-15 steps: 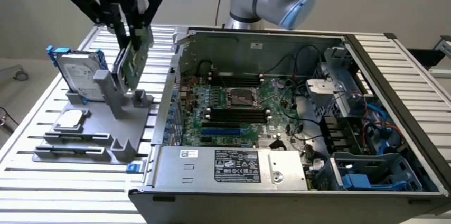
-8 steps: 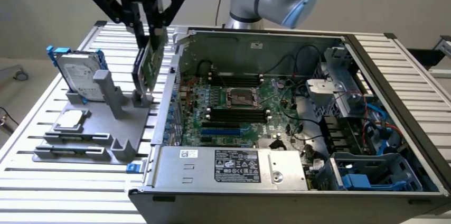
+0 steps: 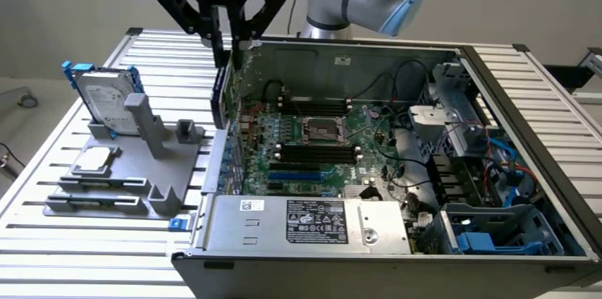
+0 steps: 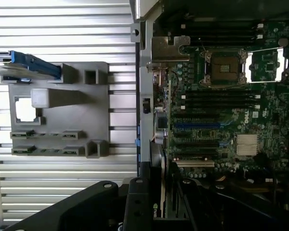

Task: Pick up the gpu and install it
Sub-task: 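Pick up the gpu and move the gpu toward the slot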

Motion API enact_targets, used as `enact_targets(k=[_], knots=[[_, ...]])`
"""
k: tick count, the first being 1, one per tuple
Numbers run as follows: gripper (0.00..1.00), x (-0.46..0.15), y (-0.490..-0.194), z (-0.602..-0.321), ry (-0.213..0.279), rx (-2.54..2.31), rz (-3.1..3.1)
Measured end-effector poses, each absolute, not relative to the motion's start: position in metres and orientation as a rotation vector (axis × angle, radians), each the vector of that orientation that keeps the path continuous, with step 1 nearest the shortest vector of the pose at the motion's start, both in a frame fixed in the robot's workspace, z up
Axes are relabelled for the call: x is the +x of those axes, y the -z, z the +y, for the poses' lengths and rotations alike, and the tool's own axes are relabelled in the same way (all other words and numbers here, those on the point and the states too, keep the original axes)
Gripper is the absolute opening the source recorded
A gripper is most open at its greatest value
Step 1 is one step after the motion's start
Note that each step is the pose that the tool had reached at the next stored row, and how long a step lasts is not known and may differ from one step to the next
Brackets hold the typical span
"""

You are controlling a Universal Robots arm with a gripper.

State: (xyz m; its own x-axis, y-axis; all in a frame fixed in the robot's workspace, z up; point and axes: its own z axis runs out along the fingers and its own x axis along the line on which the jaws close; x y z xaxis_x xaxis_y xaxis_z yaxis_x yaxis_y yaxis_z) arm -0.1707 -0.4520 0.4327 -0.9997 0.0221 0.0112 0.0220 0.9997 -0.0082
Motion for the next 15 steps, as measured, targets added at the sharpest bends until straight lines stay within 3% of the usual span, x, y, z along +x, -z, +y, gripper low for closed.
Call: enact_targets(k=[15], knots=[[0.26,-0.102,-0.413,-0.451,-0.017,-0.035,-3.130]])
